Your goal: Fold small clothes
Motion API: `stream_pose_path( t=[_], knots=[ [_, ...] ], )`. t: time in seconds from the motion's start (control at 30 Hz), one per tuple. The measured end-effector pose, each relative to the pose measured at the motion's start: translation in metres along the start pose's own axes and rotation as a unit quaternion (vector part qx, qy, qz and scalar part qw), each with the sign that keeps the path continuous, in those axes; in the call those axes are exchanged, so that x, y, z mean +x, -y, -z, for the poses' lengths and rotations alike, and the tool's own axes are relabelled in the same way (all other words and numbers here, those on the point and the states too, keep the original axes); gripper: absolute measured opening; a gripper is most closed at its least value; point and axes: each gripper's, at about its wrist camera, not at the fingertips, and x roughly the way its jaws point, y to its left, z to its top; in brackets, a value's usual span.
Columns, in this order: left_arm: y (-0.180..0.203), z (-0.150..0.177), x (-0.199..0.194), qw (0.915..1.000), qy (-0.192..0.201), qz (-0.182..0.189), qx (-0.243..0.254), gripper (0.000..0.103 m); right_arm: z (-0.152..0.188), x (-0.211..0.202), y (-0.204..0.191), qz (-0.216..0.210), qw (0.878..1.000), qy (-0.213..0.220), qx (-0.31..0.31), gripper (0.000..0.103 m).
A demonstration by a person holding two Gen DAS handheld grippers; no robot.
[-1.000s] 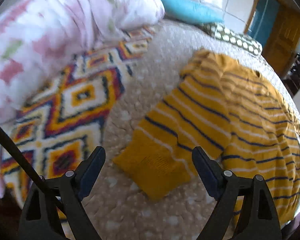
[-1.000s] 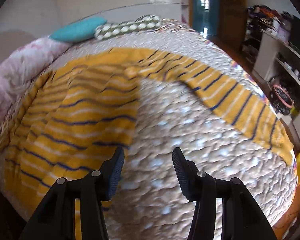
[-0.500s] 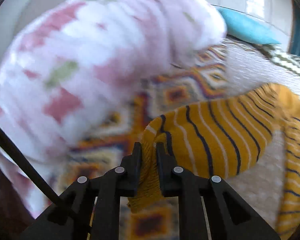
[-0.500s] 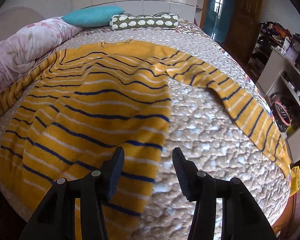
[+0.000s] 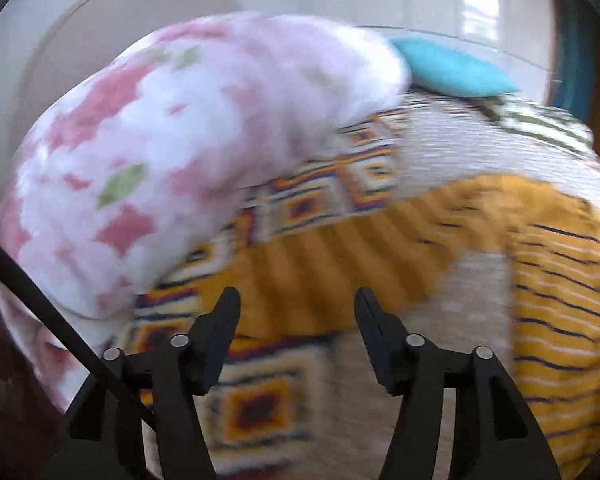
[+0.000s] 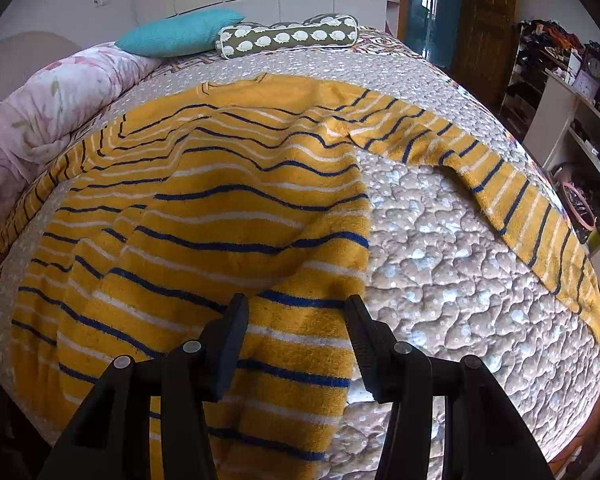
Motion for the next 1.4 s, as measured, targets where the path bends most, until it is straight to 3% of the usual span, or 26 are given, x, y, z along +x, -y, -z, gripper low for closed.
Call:
stream_pose_path(
  t=[0.2, 0.4, 0.5, 0.6, 0.77, 1.03, 1.4],
  knots=[
    [0.105, 0.01, -0.019, 0.994, -0.013, 0.103, 0.036, 0.069, 0.01, 0.0, 0.016, -0.003, 1.0, -0.001, 0.021, 0.054],
    [0.186, 0.041, -0.017, 0.9841, -0.056, 0.16, 0.053, 0.069, 0.018, -0.002, 0.047, 0.0, 0.998, 0.004, 0.056, 0.058],
    [0.215, 0.058, -0.002, 0.9808, -0.073, 0.171, 0.06, 0.07, 0.021, -0.003, 0.063, 0.001, 0.997, 0.01, 0.072, 0.058],
    [0.23, 0.074, 0.018, 0.9808, -0.094, 0.154, 0.074, 0.072, 0.024, -0.004, 0.078, 0.0, 0.996, 0.015, 0.089, 0.058],
    [0.237, 0.085, 0.027, 0.9843, -0.078, 0.135, 0.084, 0.088, 0.025, -0.004, 0.1, -0.004, 0.993, 0.03, 0.111, 0.058],
    [0.235, 0.084, 0.037, 0.9837, -0.084, 0.137, 0.082, 0.1, 0.014, 0.001, 0.148, 0.001, 0.983, 0.046, 0.178, 0.058],
    [0.236, 0.084, 0.037, 0.984, -0.082, 0.137, 0.08, 0.102, 0.005, 0.0, 0.246, -0.011, 0.945, 0.068, 0.32, 0.058]
  ],
)
